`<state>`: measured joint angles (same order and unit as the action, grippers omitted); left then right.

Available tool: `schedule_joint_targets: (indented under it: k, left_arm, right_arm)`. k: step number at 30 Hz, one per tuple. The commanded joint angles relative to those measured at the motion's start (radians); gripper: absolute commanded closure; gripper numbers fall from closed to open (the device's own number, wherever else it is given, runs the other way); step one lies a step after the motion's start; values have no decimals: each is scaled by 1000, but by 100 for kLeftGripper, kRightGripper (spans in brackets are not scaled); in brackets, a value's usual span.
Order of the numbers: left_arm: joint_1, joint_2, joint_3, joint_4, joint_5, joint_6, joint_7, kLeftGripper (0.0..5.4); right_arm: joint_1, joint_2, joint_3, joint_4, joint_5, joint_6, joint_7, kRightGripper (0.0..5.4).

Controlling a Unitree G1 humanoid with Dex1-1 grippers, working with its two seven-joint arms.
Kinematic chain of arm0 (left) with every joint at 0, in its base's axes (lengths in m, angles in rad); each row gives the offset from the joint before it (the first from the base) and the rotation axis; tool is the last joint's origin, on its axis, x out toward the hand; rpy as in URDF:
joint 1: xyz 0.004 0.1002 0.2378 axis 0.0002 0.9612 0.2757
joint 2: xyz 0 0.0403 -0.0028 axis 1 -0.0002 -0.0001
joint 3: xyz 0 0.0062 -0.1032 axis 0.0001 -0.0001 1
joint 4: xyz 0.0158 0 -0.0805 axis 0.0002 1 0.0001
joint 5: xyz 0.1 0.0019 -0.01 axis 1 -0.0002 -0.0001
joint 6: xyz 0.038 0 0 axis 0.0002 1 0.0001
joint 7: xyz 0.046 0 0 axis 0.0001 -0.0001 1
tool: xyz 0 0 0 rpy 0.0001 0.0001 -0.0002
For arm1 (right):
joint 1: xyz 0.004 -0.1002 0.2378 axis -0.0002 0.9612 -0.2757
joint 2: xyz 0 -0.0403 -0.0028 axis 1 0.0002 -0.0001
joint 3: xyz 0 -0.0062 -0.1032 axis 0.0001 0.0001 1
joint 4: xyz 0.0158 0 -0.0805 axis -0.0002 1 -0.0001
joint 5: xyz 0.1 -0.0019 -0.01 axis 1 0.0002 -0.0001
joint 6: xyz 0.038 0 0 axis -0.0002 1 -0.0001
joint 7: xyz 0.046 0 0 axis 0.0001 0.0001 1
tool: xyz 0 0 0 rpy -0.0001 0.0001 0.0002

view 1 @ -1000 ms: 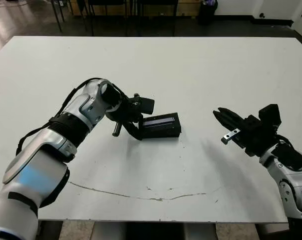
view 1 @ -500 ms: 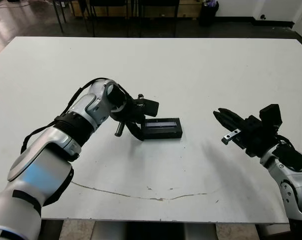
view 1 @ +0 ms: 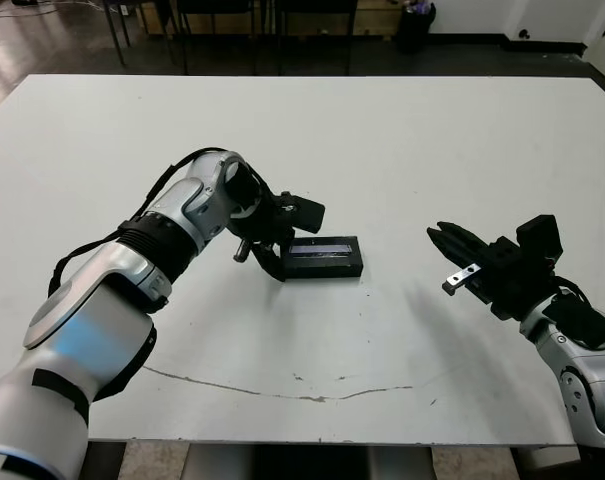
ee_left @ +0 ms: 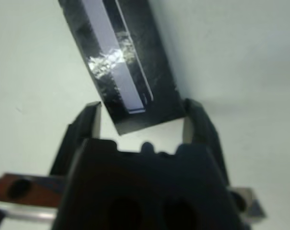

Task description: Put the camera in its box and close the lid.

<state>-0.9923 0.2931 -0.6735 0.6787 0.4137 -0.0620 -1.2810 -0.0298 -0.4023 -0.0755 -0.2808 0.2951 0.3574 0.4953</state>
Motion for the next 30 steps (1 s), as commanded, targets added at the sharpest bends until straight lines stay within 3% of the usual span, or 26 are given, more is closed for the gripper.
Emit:
schedule_joint_targets:
  k: [1,8,12,16,19,24,27,30]
  left_arm:
    - [118,55,-59,16,60,-34,5,235]
    - [194,161,-12,-6,16,-74,-1,81]
    - [231,255,-3,-86,41,-46,-2,1]
    - [256,341,57,-131,17,-12,21,1]
    - [307,387,165,-197,-20,45,127,1]
    - [485,316,479,-395,-290,175,326,88]
    - [573,216,576,-541,-425,227,428,156]
    - [630,86,609,-713,-510,346,573,231]
  right_arm:
    - [-6,5,7,18,-4,1,-2,540]
    - [-27,10,14,28,6,17,-1,540]
    - [-42,13,22,35,5,24,-6,540]
    - [-58,17,32,46,-8,27,-17,540]
    - [-69,18,44,53,-22,22,-27,540]
    - [-92,31,44,71,-19,17,-33,540]
    - [-108,43,40,85,-11,26,-37,540]
    - [-127,56,39,107,-5,21,-33,540]
